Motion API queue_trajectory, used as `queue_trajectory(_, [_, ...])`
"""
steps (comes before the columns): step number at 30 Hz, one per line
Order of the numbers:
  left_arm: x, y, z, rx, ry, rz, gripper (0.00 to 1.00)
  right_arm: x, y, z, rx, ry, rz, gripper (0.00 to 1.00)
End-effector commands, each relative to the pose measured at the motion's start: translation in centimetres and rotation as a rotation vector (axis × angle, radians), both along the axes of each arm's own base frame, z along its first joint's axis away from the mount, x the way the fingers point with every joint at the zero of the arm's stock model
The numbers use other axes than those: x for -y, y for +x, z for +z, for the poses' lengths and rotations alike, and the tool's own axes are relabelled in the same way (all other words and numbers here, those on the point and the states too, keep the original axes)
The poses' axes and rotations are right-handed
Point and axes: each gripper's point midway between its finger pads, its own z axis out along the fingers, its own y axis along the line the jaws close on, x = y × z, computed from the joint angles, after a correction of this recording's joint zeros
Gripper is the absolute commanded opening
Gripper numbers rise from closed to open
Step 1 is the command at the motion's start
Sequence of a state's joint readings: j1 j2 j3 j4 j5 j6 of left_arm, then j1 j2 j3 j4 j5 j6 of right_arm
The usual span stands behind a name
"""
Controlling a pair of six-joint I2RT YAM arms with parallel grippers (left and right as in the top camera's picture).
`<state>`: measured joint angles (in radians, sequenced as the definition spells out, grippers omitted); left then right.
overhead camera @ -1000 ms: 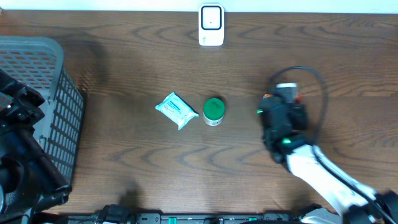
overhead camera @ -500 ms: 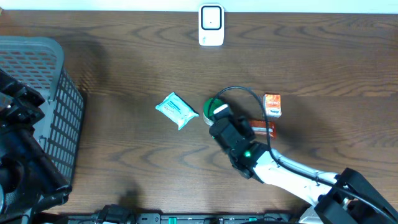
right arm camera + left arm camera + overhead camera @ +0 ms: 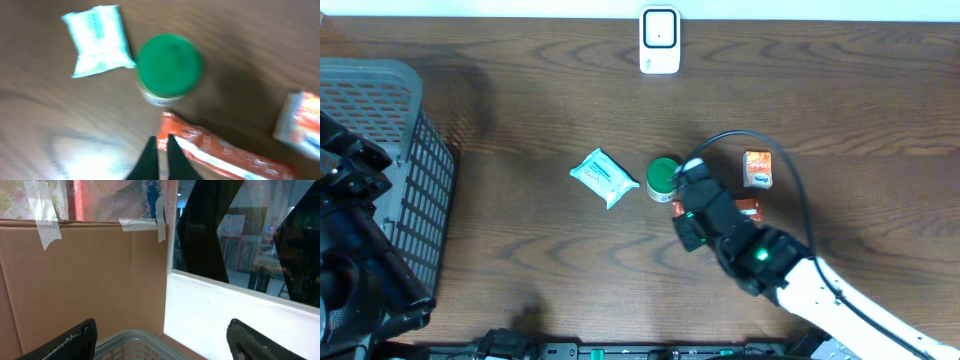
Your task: Scan the item barcode
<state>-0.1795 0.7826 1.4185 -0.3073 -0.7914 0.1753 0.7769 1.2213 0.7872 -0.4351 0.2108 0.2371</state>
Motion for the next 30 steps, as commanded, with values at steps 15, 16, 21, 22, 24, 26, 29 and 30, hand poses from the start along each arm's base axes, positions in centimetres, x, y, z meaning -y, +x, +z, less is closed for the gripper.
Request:
queue_trajectory(15, [-0.1,-0.2,0.0,0.03,-0.032,0.0,0.83,8.3,0.2,-12.9,-0.446,-0.159,-0.354,0.01])
queue_trajectory(16, [-0.1,-0.2,0.0,0.03,-0.032,0.0,0.83,8.3,0.2,-13.3,-0.451,-0.163,-0.354,0.01])
queue_trajectory(21, [-0.1,-0.2,0.0,0.03,-0.031,0.0,0.83,7.6,0.8,-12.2,-0.445,-0.141,-0.34,0.01])
queue_trajectory(22, [-0.1,-0.2,0.0,0.03,-0.031,0.0,0.83,7.2,1.1,-11.5,-0.442,-0.127,-0.335,0.01])
queue_trajectory(24, [-0.1,-0.2,0.0,0.03,-0.031,0.0,0.83,6.9,1.7,-9.7,-0.424,-0.104,-0.334,0.01])
queue_trajectory(26, [-0.1,-0.2,0.0,0.03,-0.031,0.0,0.83,6.7,2.3,-7.3,-0.396,-0.08,-0.336,0.01])
queue_trajectory(29, [-0.1,-0.2,0.0,0.03,-0.032,0.0,0.83,6.9,3.2,-4.3,-0.343,-0.035,-0.349,0.01])
queue_trajectory(30, [-0.1,-0.2,0.0,0.03,-0.032,0.0,0.83,7.0,3.4,-3.8,-0.33,-0.024,-0.353,0.01])
